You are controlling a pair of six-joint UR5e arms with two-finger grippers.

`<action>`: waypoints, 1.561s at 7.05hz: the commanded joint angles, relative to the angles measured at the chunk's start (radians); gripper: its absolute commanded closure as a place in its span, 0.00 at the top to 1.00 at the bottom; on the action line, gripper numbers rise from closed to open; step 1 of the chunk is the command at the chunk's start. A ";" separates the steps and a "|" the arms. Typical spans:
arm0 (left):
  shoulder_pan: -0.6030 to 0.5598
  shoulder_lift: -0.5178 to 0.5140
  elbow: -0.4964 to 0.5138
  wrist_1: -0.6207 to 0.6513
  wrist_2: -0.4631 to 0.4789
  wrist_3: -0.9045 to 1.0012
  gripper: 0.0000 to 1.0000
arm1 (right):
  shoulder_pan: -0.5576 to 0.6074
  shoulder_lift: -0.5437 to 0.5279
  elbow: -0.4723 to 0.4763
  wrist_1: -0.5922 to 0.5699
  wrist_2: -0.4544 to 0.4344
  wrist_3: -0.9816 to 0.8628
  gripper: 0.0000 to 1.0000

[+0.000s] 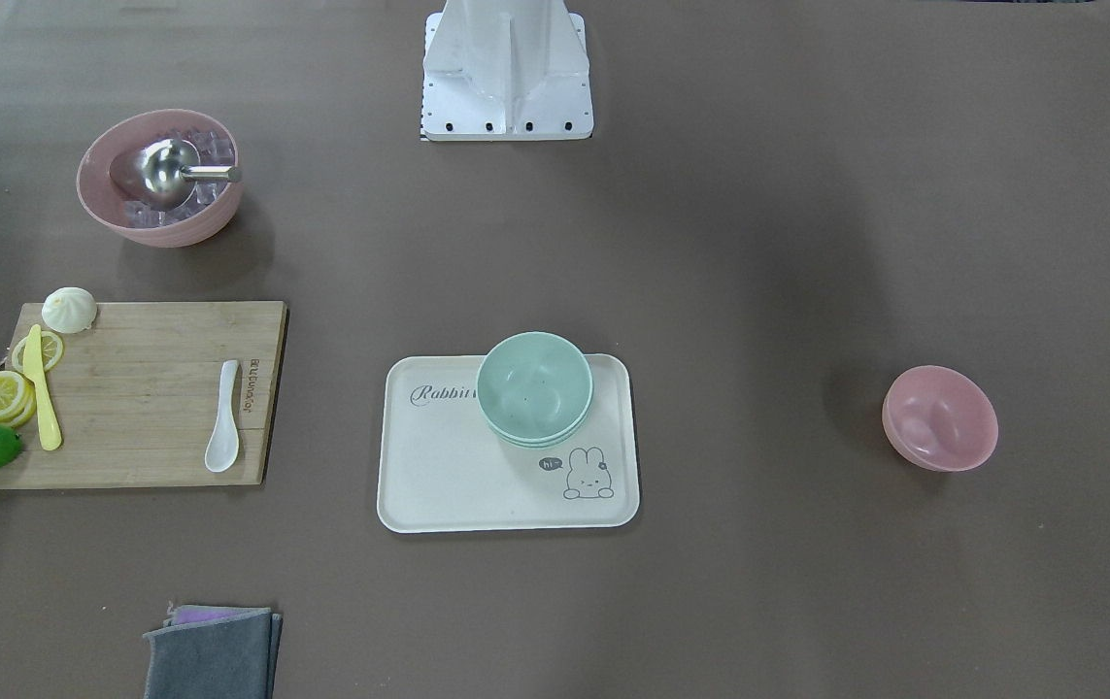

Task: Stack pink bowl on green and place spoon
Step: 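Lower the left gripper onto the rim of the pink bowl and grasp it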

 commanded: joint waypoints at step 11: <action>0.259 -0.066 0.240 -0.346 0.089 -0.245 0.00 | -0.002 0.021 0.000 0.000 0.002 0.003 1.00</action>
